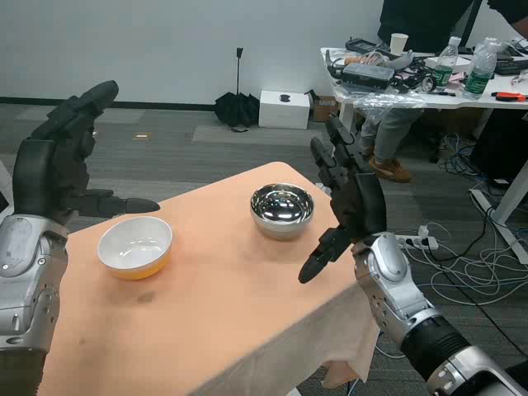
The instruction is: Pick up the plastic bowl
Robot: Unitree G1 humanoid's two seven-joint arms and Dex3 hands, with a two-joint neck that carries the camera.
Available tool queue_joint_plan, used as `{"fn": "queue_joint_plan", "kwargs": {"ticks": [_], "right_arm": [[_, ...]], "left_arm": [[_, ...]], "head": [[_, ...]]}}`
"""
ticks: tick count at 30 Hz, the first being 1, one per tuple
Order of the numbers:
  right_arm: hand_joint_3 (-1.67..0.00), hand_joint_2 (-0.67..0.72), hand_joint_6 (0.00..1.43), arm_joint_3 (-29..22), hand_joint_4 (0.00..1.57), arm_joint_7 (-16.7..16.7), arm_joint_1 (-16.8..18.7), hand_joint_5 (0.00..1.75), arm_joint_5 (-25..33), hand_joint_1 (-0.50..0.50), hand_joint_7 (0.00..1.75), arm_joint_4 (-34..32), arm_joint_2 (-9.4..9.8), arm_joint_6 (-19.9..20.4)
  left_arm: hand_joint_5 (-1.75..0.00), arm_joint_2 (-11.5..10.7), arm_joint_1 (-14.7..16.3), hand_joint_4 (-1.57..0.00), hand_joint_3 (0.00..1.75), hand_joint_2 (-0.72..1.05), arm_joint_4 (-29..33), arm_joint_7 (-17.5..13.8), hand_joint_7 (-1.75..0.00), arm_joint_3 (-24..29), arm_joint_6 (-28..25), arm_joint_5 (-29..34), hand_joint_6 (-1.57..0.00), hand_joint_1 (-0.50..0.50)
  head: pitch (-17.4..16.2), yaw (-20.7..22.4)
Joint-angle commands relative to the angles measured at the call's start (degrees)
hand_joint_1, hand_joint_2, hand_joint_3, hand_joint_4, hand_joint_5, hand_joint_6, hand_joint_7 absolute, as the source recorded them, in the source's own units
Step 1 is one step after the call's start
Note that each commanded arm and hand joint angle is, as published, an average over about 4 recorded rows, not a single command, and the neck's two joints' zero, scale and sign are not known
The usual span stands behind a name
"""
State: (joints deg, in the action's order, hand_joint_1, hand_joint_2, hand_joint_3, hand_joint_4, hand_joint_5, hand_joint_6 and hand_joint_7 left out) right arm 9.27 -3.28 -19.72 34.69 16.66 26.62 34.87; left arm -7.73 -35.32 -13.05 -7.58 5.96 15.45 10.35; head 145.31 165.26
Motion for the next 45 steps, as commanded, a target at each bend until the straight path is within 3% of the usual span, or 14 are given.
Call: {"fn": "queue_joint_plan", "kwargs": {"ticks": [1,3,9,24,28,36,39,45], "right_arm": [[0.00,0.72,0.00,-14.28,0.00,-3.17,0.83,0.00,-10.52,-0.39,0.00,-10.16,0.09,1.78],[0.00,0.72,0.00,-14.28,0.00,-3.31,0.83,0.00,-10.63,-0.38,0.00,-10.16,0.09,1.78],[0.00,0.72,0.00,-14.59,0.00,-5.29,0.83,0.00,-12.72,-0.38,0.00,-10.51,0.27,1.60],[0.00,0.72,0.00,-14.48,0.00,-4.96,-0.03,0.00,-13.71,-0.35,0.00,-10.03,0.45,0.24],[0.00,0.72,0.00,-14.50,0.00,-2.79,-0.27,0.00,-13.91,-0.33,0.00,-10.64,0.49,-2.14],[0.00,0.72,0.00,-14.28,0.00,0.46,-0.49,0.00,-14.48,-0.33,0.00,-11.74,0.45,-6.31],[0.00,0.72,0.00,-13.95,0.00,0.44,-0.51,0.00,-14.48,-0.33,0.00,-11.59,0.45,-6.55],[0.00,0.72,0.00,-12.13,0.00,0.38,-0.89,0.00,-13.91,-0.33,0.00,-10.11,0.53,-6.49]], "left_arm": [[0.00,-1.23,12.03,0.00,0.09,-0.69,-5.64,13.26,0.00,1.22,30.57,3.24,0.00,-0.50],[0.00,-1.12,12.03,0.00,0.09,-0.66,-5.49,13.23,0.00,1.40,30.32,2.77,0.00,-0.50],[0.00,0.30,13.39,0.00,0.09,-0.64,-0.35,14.04,0.00,4.54,22.91,-4.46,0.00,-0.50],[0.00,1.12,12.86,0.00,0.09,-0.64,0.04,14.06,0.00,4.78,20.94,-6.44,0.00,-0.49],[0.00,0.70,12.73,0.00,0.09,-0.64,0.09,12.68,0.00,4.72,19.53,-6.09,0.00,-0.48],[0.00,0.04,12.91,0.00,0.09,-0.66,2.77,5.95,0.00,5.38,12.23,-5.96,0.00,-0.48],[0.00,-0.35,13.06,0.00,0.09,-0.64,6.04,1.58,0.00,7.33,6.92,-7.56,0.00,-0.48],[0.00,-2.20,11.24,0.00,0.09,-0.68,17.58,-10.75,0.00,12.14,-11.58,-25.07,0.00,-0.48]], "head": [[1.84,5.81],[1.17,3.35],[0.68,3.60],[-0.29,3.47],[-0.64,3.61],[-2.64,5.15],[-4.29,7.73],[-7.28,17.05]]}}
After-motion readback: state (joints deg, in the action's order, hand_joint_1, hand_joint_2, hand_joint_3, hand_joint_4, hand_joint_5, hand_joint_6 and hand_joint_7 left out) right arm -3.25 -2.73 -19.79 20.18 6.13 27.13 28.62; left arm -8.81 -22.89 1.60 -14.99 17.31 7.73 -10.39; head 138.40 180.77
